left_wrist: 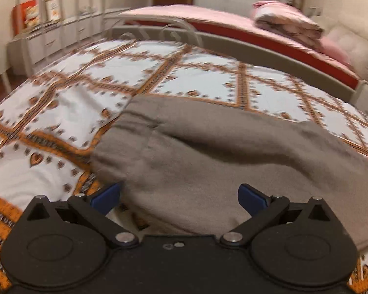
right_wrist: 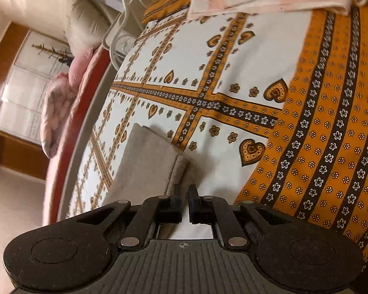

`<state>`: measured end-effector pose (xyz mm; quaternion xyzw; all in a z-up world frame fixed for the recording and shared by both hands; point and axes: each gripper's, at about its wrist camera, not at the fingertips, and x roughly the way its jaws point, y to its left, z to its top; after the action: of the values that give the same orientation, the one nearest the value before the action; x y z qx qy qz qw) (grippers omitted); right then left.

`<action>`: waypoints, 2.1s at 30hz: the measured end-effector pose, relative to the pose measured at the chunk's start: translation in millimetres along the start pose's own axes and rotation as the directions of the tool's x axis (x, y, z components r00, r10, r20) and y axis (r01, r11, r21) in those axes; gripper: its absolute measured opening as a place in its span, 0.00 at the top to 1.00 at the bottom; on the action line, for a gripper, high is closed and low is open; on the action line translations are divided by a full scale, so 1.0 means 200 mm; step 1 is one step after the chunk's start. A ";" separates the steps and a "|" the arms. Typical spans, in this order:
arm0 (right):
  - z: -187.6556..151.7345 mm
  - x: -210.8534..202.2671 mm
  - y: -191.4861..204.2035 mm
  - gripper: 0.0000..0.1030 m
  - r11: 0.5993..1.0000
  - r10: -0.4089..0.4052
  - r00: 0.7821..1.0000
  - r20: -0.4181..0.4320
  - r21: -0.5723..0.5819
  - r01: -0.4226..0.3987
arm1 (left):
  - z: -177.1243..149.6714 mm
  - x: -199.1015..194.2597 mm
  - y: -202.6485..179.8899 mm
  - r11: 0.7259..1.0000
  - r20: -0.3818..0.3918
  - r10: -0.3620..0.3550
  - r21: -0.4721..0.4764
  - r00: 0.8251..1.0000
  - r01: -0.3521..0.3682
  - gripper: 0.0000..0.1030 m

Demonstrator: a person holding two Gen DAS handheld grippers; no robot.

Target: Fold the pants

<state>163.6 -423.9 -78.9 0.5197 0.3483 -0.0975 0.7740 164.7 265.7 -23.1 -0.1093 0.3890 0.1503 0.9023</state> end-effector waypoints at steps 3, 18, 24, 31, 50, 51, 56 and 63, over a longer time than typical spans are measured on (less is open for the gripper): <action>0.02 0.02 -0.02 0.94 1.000 0.002 1.000 -0.013 0.017 -0.002 | 0.00 0.03 0.06 0.997 -0.038 -0.005 -0.076 0.999 0.002 0.06; 0.03 0.17 0.03 0.86 0.999 0.030 0.997 -0.074 -0.036 -0.032 | -0.02 0.09 0.05 0.996 -0.100 -0.009 -0.085 0.995 0.000 0.06; -0.01 0.04 0.22 0.92 0.955 0.042 0.995 0.088 -0.296 -0.014 | -0.03 0.10 0.05 0.996 -0.114 -0.002 -0.085 0.993 -0.008 0.06; 0.05 0.07 0.04 0.89 0.997 -0.058 0.995 0.077 -0.055 0.062 | -0.04 0.08 0.10 0.993 -0.108 0.004 -0.116 0.994 -0.017 0.06; -0.05 0.15 0.20 0.96 0.987 0.019 0.998 -0.052 -0.161 -0.027 | -0.03 0.05 0.13 0.991 -0.084 0.015 -0.129 0.996 -0.026 0.06; -0.05 0.10 0.19 0.96 0.985 0.057 0.998 -0.026 -0.159 -0.061 | -0.03 0.04 0.13 0.991 -0.081 0.013 -0.134 0.997 -0.024 0.06; -0.07 0.17 0.16 0.96 0.979 -0.066 0.994 -0.089 -0.196 0.047 | -0.03 0.04 0.14 0.991 -0.075 0.017 -0.132 0.997 -0.027 0.06; -0.05 0.00 0.21 0.87 0.982 0.036 0.997 0.061 -0.187 -0.024 | -0.01 -0.06 0.22 0.963 0.026 -0.033 -0.267 0.999 0.038 0.21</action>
<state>180.3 -395.7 -49.7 0.4469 0.3228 -0.0696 0.8314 140.4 303.1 -20.0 -0.2352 0.3536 0.1864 0.8859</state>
